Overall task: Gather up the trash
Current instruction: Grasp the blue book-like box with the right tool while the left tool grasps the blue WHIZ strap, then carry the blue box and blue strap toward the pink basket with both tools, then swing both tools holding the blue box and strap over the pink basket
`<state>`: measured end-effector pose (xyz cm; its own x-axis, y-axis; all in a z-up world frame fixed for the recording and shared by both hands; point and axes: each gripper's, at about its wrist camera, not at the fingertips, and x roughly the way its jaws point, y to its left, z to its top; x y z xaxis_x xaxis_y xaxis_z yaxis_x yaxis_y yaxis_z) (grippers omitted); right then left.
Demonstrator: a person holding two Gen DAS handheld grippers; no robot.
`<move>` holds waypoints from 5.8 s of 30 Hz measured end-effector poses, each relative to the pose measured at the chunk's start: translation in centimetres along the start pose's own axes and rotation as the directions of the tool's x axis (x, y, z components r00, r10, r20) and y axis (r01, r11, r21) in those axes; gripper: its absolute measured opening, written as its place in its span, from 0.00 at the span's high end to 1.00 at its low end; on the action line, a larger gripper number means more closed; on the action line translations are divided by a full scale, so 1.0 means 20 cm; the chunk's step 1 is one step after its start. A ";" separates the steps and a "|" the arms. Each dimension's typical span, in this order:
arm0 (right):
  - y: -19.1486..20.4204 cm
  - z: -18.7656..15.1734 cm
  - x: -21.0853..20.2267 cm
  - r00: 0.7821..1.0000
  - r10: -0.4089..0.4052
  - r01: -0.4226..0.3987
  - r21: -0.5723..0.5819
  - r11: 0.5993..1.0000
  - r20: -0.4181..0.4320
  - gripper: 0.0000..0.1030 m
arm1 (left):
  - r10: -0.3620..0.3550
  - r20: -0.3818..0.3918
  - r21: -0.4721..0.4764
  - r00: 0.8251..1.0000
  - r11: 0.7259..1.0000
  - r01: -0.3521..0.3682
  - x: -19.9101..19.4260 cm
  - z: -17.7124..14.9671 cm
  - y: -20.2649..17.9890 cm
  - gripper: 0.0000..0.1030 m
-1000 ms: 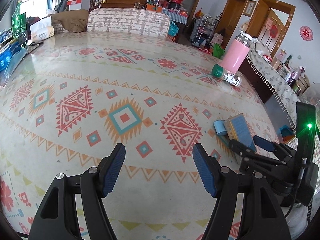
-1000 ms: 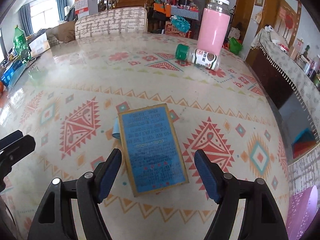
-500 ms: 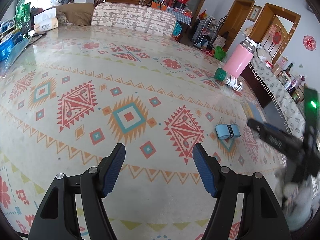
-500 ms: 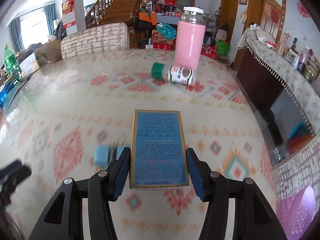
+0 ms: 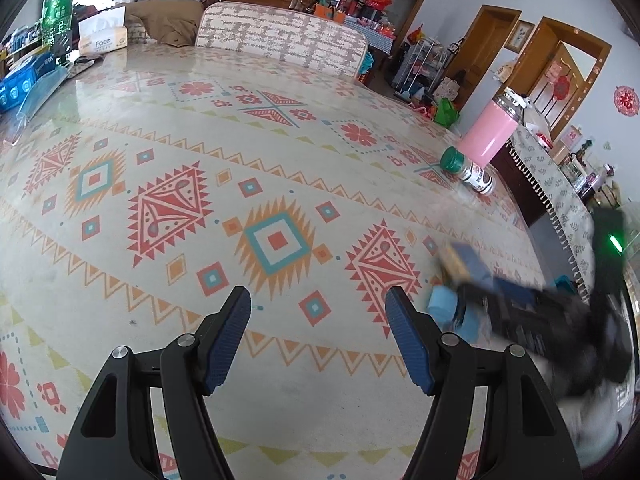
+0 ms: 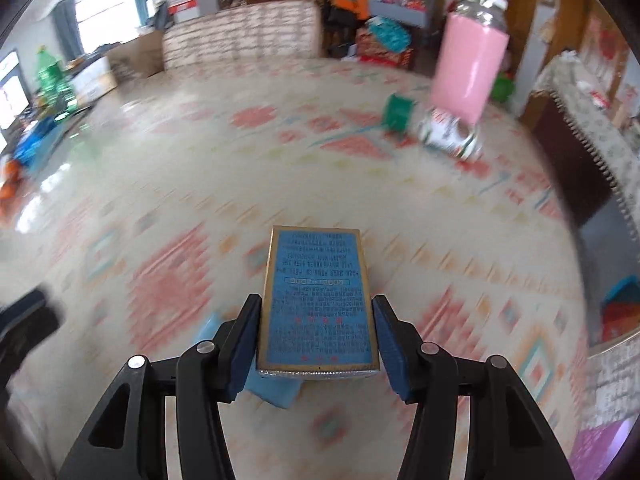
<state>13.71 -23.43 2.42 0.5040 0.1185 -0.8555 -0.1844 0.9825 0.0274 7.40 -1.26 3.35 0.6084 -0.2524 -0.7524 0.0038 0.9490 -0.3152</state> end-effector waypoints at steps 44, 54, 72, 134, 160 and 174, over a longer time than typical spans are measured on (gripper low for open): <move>-0.31 -0.98 -0.56 0.988 0.041 -0.085 0.297 0.951 0.151 0.43 | -0.019 -0.148 0.417 0.989 0.905 0.080 0.11 -0.40 -0.67 0.71; -0.27 -0.97 -0.54 0.989 0.021 -0.061 0.279 0.958 0.144 0.41 | 0.049 -0.163 0.459 0.985 0.888 0.032 0.06 -0.48 -0.66 0.39; -0.21 -0.94 -0.53 0.985 -0.064 0.017 0.276 0.961 0.163 0.43 | -0.034 -0.025 0.490 0.999 0.871 0.042 -0.06 -0.51 -0.68 0.75; -0.38 -1.48 -1.11 0.919 -0.151 -0.010 0.404 0.915 0.365 0.43 | 0.087 0.235 0.522 0.968 0.829 -0.202 -0.65 -0.80 -0.84 0.75; -0.32 -1.49 -0.83 0.969 -0.060 -0.035 0.376 0.926 0.238 0.42 | 0.066 -0.106 0.475 0.992 0.880 -0.008 -0.21 -0.79 -0.58 0.45; -0.27 -1.48 -0.82 0.969 -0.113 0.031 0.343 0.939 0.221 0.39 | 0.042 -0.058 0.464 0.997 0.886 -0.010 -0.28 -0.80 -0.60 0.75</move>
<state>-18.53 -35.03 1.01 0.6956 0.0358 -0.7175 0.1323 0.9753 0.1770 -8.67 -14.26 2.11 0.5611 -0.2228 -0.7972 0.3650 0.9310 -0.0033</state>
